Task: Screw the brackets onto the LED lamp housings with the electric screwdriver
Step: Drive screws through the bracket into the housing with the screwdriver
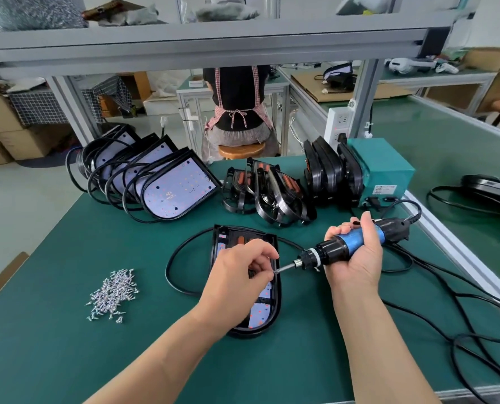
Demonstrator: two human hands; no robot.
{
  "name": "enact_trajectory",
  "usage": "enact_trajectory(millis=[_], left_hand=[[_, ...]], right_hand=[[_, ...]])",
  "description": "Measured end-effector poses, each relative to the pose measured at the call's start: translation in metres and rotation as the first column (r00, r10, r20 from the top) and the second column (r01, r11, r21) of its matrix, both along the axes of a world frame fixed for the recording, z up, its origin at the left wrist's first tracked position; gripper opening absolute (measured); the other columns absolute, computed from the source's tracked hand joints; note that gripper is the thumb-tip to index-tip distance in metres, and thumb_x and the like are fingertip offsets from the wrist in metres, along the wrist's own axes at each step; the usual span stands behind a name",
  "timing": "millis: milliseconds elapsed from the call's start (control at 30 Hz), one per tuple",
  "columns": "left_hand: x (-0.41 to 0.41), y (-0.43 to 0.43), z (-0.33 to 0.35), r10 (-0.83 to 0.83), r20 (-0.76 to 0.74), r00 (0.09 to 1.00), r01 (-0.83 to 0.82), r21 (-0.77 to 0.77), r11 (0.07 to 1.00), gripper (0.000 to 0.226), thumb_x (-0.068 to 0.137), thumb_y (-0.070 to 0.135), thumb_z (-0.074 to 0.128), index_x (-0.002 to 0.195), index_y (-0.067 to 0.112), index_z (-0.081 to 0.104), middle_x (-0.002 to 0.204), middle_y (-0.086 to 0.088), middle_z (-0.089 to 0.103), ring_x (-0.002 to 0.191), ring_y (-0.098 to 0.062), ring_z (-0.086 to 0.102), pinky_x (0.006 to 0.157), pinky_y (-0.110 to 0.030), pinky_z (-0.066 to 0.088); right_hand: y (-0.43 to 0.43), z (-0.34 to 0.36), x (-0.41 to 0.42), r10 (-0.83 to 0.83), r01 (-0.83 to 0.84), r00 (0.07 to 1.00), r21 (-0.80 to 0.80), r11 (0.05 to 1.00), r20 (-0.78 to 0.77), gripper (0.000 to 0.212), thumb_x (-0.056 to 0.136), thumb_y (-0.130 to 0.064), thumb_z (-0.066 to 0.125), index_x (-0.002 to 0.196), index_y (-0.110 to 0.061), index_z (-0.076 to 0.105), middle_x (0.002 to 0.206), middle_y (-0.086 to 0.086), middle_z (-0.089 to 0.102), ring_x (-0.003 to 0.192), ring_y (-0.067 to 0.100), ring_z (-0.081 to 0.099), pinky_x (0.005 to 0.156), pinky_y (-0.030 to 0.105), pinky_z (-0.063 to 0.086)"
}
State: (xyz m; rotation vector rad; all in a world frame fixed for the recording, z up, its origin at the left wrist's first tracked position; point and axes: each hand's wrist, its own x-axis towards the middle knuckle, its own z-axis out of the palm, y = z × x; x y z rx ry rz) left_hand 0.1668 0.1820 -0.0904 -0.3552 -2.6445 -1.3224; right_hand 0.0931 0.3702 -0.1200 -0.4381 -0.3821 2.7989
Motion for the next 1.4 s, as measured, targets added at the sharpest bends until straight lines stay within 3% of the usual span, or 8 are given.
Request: enact_trajectory(millis=[667, 1000, 1233, 1400], left_hand=[[0.004, 0.009, -0.001, 0.055, 0.016, 0.998, -0.055, 0.019, 0.998, 0.034, 0.083, -0.001, 0.069, 0.089, 0.031, 0.064, 0.077, 0.018, 0.065, 0.077, -0.007, 0.056, 0.073, -0.009, 0.040], [0.004, 0.011, -0.004, 0.056, -0.043, 0.997, -0.057, -0.035, 0.998, 0.027, 0.082, 0.000, 0.069, 0.094, 0.024, 0.067, 0.085, 0.018, 0.064, 0.079, -0.013, 0.057, 0.090, -0.033, 0.046], [0.003, 0.011, -0.006, 0.058, -0.047, 0.997, -0.060, -0.042, 0.997, 0.036, 0.081, 0.000, 0.069, 0.091, 0.034, 0.061, 0.086, 0.020, 0.064, 0.080, -0.010, 0.056, 0.089, -0.030, 0.044], [0.004, 0.012, -0.007, 0.077, -0.065, 0.995, -0.080, -0.034, 0.996, 0.035, 0.081, -0.002, 0.069, 0.091, 0.031, 0.063, 0.086, 0.016, 0.063, 0.079, -0.013, 0.056, 0.087, -0.029, 0.045]], right_hand=[[0.002, 0.001, 0.001, -0.021, 0.021, 0.999, 0.009, 1.000, 0.026, 0.021, 0.093, -0.020, 0.073, 0.085, -0.015, 0.054, 0.064, -0.004, 0.053, 0.052, 0.008, 0.051, 0.056, 0.022, 0.049], [0.005, 0.000, 0.001, -0.034, 0.033, 0.999, 0.030, 0.999, 0.019, 0.020, 0.093, -0.019, 0.072, 0.086, -0.014, 0.054, 0.065, -0.003, 0.052, 0.052, 0.008, 0.051, 0.055, 0.022, 0.049], [0.002, 0.001, 0.001, -0.018, 0.017, 1.000, 0.039, 0.999, 0.026, 0.021, 0.093, -0.019, 0.072, 0.083, -0.015, 0.054, 0.064, -0.004, 0.052, 0.051, 0.008, 0.050, 0.056, 0.022, 0.048], [0.002, 0.001, 0.001, -0.021, 0.019, 0.999, 0.051, 0.999, 0.039, 0.021, 0.093, -0.019, 0.072, 0.083, -0.015, 0.054, 0.064, -0.004, 0.053, 0.051, 0.008, 0.051, 0.056, 0.022, 0.049]])
